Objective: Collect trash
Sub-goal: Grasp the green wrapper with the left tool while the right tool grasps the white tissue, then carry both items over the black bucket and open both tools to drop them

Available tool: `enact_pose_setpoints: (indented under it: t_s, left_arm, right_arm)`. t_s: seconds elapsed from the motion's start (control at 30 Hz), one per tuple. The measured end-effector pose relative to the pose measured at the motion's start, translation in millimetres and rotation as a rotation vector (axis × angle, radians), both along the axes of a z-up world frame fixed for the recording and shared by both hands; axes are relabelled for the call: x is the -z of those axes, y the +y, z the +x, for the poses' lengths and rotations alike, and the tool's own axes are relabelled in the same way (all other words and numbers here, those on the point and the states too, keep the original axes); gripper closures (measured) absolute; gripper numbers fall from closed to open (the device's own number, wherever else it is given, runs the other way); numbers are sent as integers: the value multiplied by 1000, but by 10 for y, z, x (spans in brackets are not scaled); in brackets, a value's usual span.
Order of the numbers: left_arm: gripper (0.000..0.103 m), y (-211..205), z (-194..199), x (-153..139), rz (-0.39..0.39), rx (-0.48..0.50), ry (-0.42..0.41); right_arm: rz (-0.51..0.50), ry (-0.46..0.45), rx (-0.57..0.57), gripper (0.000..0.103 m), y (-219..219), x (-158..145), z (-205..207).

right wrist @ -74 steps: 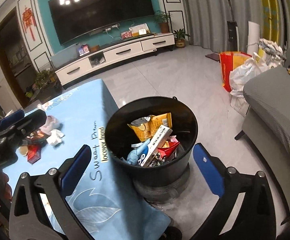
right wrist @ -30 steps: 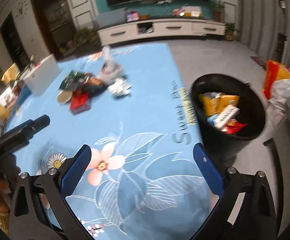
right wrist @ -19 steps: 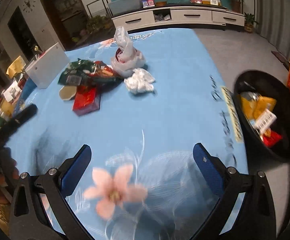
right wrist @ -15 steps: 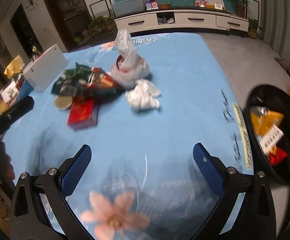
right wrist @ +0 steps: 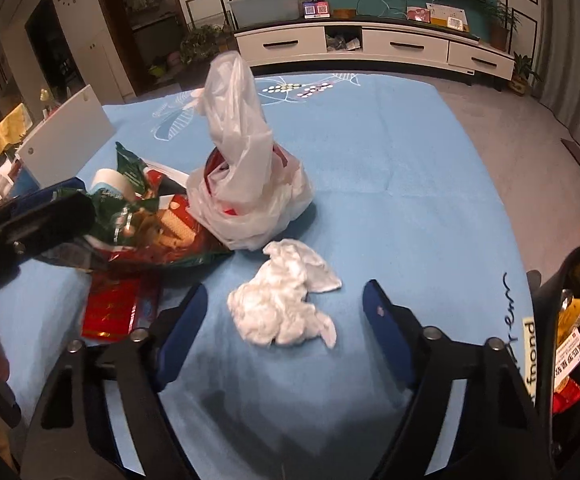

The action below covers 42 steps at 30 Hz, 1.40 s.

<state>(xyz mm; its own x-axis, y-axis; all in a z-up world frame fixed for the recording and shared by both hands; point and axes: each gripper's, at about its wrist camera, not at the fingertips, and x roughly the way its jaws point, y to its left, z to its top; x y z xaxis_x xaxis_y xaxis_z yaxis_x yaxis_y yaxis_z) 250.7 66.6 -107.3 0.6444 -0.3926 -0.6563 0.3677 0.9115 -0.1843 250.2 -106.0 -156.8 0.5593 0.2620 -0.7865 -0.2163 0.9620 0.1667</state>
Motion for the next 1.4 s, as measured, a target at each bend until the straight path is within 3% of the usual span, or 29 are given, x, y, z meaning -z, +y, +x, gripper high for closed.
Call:
enact_pose_setpoints:
  t_s: [0.17, 0.23, 0.33, 0.47, 0.93, 1.23, 1.4]
  left_arm:
    - [66, -20, -39, 46, -10, 27, 25]
    - [69, -52, -85, 44, 4, 45, 21]
    - [74, -71, -130, 56, -15, 61, 37]
    - [82, -54, -235, 41, -48, 67, 48]
    - [83, -53, -871, -282, -146, 84, -10]
    - [83, -638, -1082, -354, -165, 191, 2]
    - [83, -1196, -1091, -405, -167, 274, 6]
  right_arm:
    - [-5, 7, -1, 53, 18, 45, 14]
    - [-8, 15, -2, 70, 15, 69, 15]
    - [-3, 19, -9, 78, 15, 70, -27]
    - [21, 20, -15, 81, 15, 35, -107]
    - [149, -24, -7, 81, -332, -299, -944]
    - [155, -56, 190, 81, -1257, -439, -1514]
    - [163, -73, 325, 81, -1809, -426, -1732]
